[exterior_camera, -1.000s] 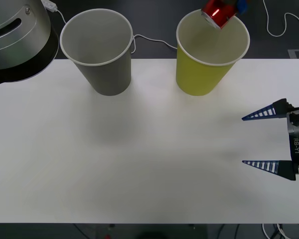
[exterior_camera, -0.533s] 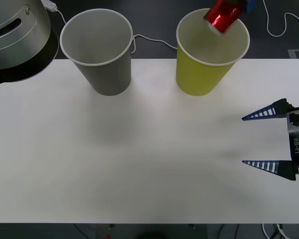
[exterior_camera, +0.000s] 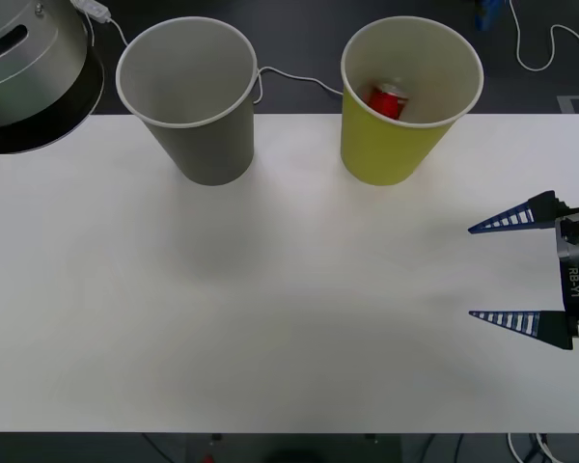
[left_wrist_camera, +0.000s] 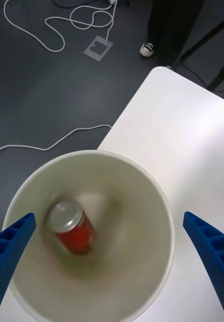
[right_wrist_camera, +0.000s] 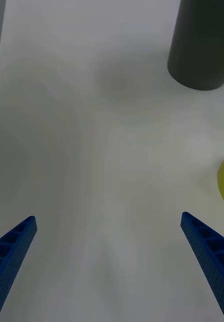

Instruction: Put the can into the green bin and the plastic bottle into the gray bin

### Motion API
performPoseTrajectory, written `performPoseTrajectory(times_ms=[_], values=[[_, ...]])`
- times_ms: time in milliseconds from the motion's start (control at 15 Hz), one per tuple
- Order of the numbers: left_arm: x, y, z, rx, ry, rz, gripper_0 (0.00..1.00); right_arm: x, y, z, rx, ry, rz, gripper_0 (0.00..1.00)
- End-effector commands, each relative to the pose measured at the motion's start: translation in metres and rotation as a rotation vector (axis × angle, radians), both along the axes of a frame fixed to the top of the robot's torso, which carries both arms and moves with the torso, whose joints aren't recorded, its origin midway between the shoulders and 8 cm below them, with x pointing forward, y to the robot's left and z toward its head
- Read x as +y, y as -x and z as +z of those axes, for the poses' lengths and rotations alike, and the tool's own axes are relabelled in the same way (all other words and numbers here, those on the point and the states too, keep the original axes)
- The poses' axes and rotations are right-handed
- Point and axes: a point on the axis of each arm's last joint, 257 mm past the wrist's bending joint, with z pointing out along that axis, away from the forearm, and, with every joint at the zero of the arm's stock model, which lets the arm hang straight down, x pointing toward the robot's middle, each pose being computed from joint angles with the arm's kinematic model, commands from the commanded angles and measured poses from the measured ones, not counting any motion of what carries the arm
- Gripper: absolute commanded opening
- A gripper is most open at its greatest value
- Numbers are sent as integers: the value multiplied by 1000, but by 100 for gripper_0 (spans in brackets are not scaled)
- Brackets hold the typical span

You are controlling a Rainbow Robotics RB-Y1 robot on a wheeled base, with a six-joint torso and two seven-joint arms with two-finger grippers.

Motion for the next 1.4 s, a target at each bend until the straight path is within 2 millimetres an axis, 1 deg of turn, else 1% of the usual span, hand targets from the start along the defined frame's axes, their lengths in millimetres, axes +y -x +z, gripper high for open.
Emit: performPoseTrajectory(times_ms=[67, 133, 267, 400, 533, 667, 933, 1133, 1200, 1333, 1400], values=[[26, -1, 9, 22, -14, -28, 100, 0, 0, 0, 0, 0, 0, 100], [37, -2, 12, 32, -10, -38, 100, 0, 0, 0, 0, 0, 0, 100], [75, -1, 14, 79, 12, -54, 100, 0, 0, 0, 0, 0, 0, 100], [110, 7, 15, 85, 16, -89, 100, 0, 0, 0, 0, 0, 0, 100], [146, 16, 11, 82, -9, -107, 100, 0, 0, 0, 0, 0, 0, 100], [178, 27, 15, 84, 2, -127, 100, 0, 0, 0, 0, 0, 0, 100], [231, 43, 12, 52, -7, -192, 100, 0, 0, 0, 0, 0, 0, 100], [264, 68, -1, 20, -13, -228, 100, 0, 0, 0, 0, 0, 0, 100], [275, 79, -8, 17, -14, -241, 100, 0, 0, 0, 0, 0, 0, 100], [294, 96, -17, 0, -23, -271, 100, 0, 0, 0, 0, 0, 0, 100], [305, 105, -24, -18, -39, -297, 100, 0, 0, 0, 0, 0, 0, 100]])
